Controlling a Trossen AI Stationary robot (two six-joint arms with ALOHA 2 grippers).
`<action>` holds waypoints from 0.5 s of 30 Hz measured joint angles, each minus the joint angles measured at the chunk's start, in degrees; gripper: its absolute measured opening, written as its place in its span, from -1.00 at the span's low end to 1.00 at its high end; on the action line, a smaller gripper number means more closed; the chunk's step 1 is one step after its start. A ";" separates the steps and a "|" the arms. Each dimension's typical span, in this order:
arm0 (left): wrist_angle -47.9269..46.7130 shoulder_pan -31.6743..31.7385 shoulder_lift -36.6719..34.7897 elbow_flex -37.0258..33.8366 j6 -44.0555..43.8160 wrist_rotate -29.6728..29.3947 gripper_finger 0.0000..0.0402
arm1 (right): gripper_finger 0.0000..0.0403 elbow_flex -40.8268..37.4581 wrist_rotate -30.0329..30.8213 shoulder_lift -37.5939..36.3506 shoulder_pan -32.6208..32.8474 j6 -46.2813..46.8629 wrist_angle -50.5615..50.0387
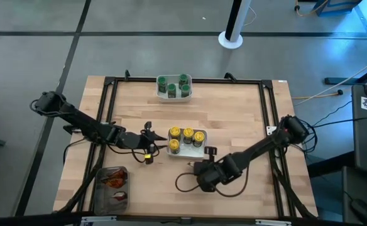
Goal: Sort spices by type
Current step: Put the top orange seasoning pack into the black bin
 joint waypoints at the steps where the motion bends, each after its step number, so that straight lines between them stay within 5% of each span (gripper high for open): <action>1: 0.00 -0.17 0.00 0.43 -0.16 0.25 -0.34 | -0.92 0.00 0.02 0.00 -0.34 -0.97 0.54; 8: 0.11 -3.00 0.74 5.02 -2.58 4.62 0.12 | -0.91 0.00 0.06 0.00 -1.86 -5.73 2.87; 15: -0.21 -6.88 8.82 12.69 -1.20 4.66 0.19 | -0.91 0.00 0.04 -0.02 -2.47 -7.13 3.87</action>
